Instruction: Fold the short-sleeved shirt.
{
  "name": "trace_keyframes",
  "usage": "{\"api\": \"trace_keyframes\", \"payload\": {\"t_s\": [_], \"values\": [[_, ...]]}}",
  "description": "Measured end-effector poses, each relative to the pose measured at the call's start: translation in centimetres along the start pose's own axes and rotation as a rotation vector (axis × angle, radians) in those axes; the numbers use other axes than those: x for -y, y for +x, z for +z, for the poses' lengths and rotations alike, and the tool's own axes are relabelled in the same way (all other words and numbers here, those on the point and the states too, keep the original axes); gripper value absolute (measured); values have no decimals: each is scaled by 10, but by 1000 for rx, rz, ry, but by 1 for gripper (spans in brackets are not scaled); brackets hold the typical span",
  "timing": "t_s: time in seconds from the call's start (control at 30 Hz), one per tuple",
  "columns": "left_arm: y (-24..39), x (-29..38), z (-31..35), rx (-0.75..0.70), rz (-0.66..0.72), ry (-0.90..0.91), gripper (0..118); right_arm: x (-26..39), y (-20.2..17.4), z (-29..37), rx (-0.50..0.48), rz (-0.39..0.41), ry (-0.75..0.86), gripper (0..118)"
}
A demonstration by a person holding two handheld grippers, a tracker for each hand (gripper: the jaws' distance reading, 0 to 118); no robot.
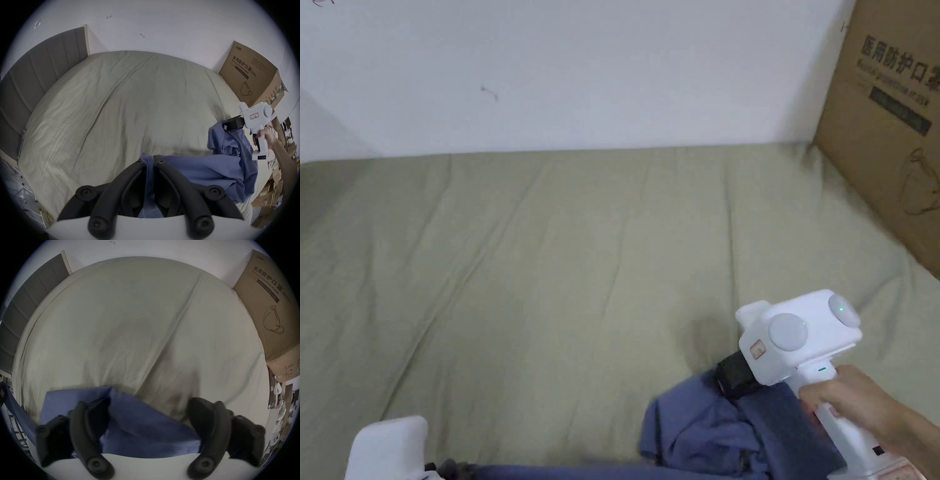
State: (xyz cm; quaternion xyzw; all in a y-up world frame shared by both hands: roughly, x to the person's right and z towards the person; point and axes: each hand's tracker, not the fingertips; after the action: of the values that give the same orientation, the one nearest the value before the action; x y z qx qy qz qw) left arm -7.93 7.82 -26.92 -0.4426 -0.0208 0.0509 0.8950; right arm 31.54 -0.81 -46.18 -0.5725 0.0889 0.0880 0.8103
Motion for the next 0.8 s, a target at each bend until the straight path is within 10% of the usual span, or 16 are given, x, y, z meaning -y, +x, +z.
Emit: {"api": "trace_keyframes", "payload": {"t_s": [0.1, 0.4, 0.8], "values": [[2, -2, 5, -6, 1, 2, 6, -2, -2, 19, 3, 3, 35, 7], [-1, -11, 48, -45, -51, 71, 6, 10, 19, 81, -46, -153, 140, 7], [-23, -91, 181, -160, -47, 390, 6, 46, 91, 318, -132, -430, 554, 7]]}}
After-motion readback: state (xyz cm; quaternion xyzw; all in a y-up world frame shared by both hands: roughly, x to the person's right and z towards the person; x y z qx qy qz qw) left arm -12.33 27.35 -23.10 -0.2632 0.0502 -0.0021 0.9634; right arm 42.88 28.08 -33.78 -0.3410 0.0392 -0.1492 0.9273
